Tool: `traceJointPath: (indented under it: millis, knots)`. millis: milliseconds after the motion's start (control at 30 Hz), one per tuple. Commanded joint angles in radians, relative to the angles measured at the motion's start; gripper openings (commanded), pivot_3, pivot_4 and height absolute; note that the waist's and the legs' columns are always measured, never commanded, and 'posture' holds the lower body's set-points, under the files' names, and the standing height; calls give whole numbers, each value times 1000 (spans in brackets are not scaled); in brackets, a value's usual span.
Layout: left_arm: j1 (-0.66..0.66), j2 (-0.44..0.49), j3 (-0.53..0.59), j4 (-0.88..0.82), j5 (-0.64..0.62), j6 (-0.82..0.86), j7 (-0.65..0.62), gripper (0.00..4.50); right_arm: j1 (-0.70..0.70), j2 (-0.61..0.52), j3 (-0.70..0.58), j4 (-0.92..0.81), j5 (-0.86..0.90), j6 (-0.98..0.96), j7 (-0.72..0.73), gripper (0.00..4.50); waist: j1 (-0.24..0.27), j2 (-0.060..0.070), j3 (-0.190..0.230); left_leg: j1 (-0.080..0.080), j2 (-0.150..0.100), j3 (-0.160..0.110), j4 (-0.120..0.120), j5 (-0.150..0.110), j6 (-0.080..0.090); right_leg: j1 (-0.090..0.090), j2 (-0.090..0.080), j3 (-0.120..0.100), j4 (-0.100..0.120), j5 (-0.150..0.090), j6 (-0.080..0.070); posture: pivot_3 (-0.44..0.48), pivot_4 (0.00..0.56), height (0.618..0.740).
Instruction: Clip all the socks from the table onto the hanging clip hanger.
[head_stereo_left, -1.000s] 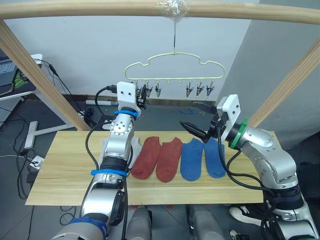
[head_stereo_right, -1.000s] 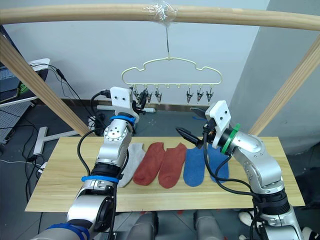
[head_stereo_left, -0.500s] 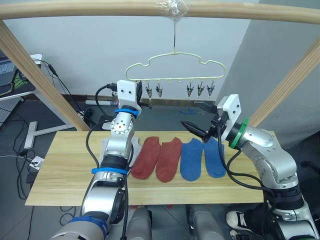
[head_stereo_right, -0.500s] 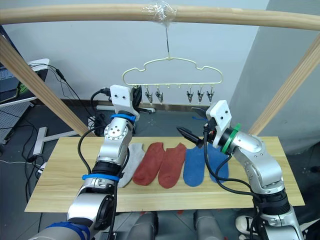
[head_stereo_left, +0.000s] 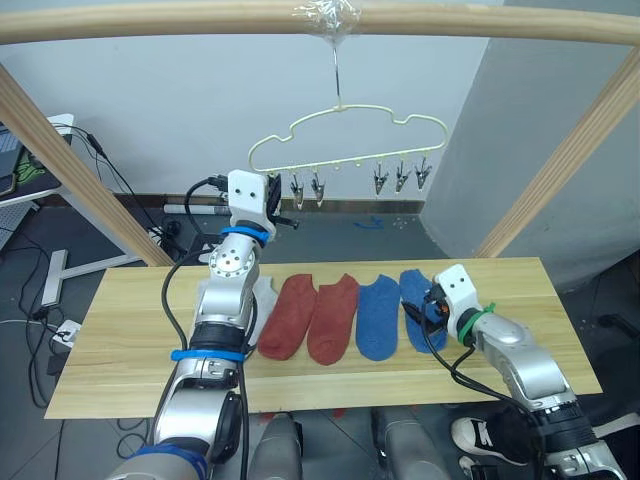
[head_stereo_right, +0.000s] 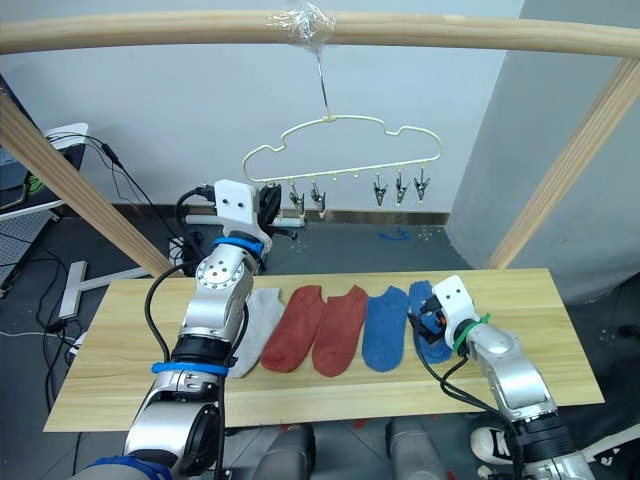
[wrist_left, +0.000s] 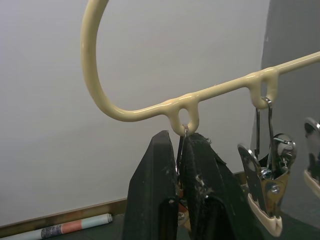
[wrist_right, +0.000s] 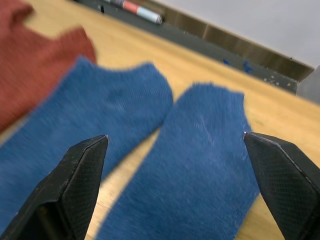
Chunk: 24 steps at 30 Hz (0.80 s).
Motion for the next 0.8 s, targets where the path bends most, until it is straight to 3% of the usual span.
traceJointPath:
  millis: [33,433,533,800]
  knots:
    - [-17,8,16,-13,-4,6,9,13,-49,3,-21,106,-20,-78,8,4500,-1,0,0,0,0,0,0,0,0,0,0,0,0,0,0,-56,230,740]
    - [-24,15,22,3,-6,-3,4,13,-150,83,-58,423,-18,-138,4,4500,-15,0,0,0,0,0,0,0,0,0,0,0,0,0,0,-76,220,740]
    - [-43,32,46,22,-20,4,8,0,-101,77,-56,424,-26,-132,16,3883,-17,0,0,1,0,0,0,0,0,2,0,0,0,0,0,-52,220,740]
    - [-60,62,62,62,-27,-5,-2,0,-36,57,-49,360,-54,-163,24,1021,-16,-1,-1,6,0,0,0,0,0,6,0,0,0,0,0,-32,223,740]
